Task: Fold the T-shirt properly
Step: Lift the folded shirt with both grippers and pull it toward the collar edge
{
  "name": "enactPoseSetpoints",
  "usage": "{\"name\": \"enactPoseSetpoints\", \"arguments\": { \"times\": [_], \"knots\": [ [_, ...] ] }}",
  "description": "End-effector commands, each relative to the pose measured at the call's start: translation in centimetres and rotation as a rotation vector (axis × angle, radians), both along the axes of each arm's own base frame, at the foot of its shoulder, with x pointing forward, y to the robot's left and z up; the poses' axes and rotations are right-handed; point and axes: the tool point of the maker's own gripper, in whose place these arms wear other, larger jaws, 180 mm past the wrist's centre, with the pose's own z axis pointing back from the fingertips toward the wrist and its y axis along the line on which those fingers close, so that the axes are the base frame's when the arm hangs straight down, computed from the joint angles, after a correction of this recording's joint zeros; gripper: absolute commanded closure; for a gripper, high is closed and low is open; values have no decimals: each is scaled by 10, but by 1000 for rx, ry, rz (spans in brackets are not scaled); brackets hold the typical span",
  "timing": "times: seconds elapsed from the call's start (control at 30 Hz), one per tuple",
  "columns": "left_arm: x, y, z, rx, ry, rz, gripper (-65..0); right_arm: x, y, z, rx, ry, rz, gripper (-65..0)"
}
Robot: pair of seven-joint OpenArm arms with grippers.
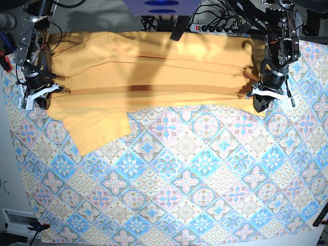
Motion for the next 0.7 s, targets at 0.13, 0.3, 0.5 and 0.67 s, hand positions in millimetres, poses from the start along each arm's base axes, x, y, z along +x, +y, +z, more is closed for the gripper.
{"name": "enactPoseSetpoints", "arguments": {
  "times": [0.13,0.3,0.5,0.67],
  "knots": [
    [2,5,10,21,-34,4,0,3,-9,11,-26,-30,-3,-2],
    [-4,12,9,47,-15,-13,0,-6,-11,5,-27,-7,-7,-2],
    [-12,13,6,54,2,-16,0,-11,-10,2,-28,3,-5,-2],
    [-21,12,0,55,26,-18,0,-12,-9,0,-24,10,-3,-2]
  ]
}}
